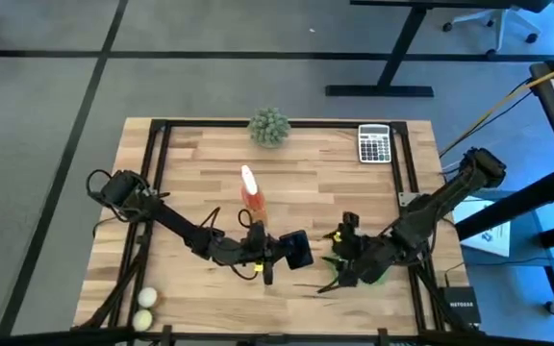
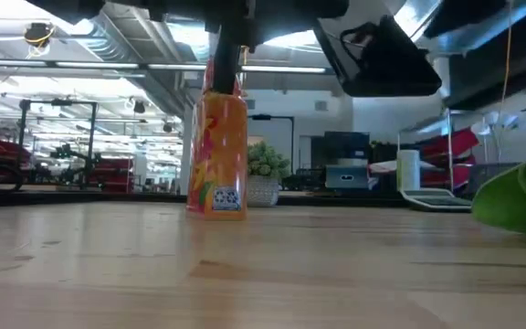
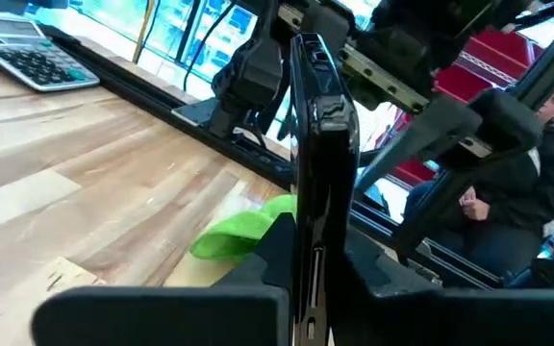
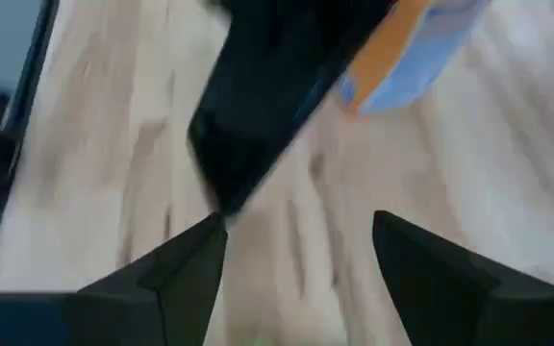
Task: Apply microfiber cloth
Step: Put the black cellphone down on the table
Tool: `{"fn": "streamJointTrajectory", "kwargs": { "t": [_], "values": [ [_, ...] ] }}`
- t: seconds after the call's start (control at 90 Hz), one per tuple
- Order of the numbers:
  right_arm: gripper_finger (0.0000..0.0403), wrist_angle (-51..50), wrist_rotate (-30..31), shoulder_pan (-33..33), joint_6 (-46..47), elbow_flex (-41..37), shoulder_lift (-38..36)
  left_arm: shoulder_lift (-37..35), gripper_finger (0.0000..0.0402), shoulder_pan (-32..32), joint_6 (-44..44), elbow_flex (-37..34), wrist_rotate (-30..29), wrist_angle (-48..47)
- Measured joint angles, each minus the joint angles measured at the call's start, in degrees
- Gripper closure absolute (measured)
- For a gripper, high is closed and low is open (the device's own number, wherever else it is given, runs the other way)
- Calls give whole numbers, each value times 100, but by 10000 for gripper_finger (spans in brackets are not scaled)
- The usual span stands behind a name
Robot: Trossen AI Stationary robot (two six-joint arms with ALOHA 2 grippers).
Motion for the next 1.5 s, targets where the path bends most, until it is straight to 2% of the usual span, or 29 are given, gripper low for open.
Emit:
{"fn": "streamJointTrajectory", "kwargs": {
  "t": [0.167, 0.456, 0.6, 0.733, 0.878, 0.922, 1.011, 1.2, 1.289, 1.5],
  "values": [
    [157, 577, -58, 88, 47, -199, 0, 0, 394, -39, 116, 0, 8, 4],
    [158, 3178, -291, -156, -3, -920, 421, 2, 394, -49, 500, 58, 266, 281],
    [178, 3706, -357, -260, -217, -988, 620, 2, 394, -86, 845, 177, 492, 290],
    [237, 4090, -369, -304, -634, -983, 680, 2, 394, -90, 911, 219, 558, 270],
    [360, 4066, -421, -300, -1168, -983, 695, 2, 369, -85, 831, 219, 577, 247],
    [383, 4043, -417, -300, -1347, -979, 695, 2, 359, -91, 857, 223, 579, 264],
    [381, 3485, -255, -300, -1493, -832, 684, 7, 342, -84, 853, 223, 572, 239],
    [395, 680, -164, -312, -1439, -68, 529, -24, 323, -51, 860, 229, 471, -347],
    [393, -873, -266, -356, -1068, 158, 508, -142, 322, -76, 683, 222, 356, -717],
    [398, -2906, -131, -487, -125, 110, 511, -281, 322, -147, 619, 223, -64, -1430]
  ]
}}
